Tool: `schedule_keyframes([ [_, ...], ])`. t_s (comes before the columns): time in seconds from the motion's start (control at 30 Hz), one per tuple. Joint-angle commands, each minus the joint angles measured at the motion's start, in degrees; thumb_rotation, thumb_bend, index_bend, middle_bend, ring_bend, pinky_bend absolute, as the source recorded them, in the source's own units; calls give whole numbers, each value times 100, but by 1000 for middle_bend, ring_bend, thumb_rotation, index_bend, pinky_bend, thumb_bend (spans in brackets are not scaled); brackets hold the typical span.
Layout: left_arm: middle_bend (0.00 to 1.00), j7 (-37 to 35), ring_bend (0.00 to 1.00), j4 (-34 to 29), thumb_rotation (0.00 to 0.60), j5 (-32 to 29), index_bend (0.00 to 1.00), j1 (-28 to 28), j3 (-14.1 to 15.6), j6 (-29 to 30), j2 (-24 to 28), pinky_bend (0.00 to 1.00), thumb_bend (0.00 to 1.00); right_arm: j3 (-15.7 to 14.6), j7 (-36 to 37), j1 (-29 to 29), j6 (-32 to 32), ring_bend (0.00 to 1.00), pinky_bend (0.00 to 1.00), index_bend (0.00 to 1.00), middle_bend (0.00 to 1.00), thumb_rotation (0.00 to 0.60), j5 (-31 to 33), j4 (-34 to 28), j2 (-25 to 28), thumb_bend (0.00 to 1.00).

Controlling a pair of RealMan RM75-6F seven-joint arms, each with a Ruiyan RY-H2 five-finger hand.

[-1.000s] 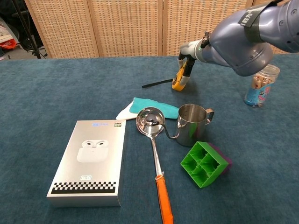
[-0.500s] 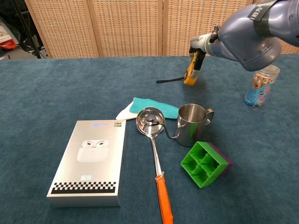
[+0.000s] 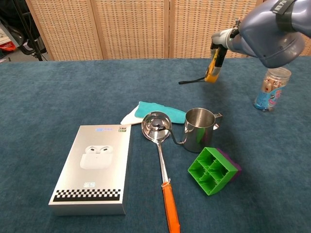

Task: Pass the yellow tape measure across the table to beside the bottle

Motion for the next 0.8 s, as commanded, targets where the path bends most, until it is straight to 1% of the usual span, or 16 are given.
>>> schedule_keyframes([
  [0.03,0,2,0,-6,600,-2,19,4,0,8,5,0,212,55,-106,-58,3,0,0,623,107,600,46,45,33,260],
  [0.33,0,26,0,-34,600,10,19,-4,12,-2,3,0,212,213,-389,-293,11,0,0,624,107,600,167,252,140,260],
  [0.8,0,35,0,-55,600,25,20,-11,23,-5,3,0,211,477,-627,-437,-41,0,0,631,107,600,86,414,170,260],
])
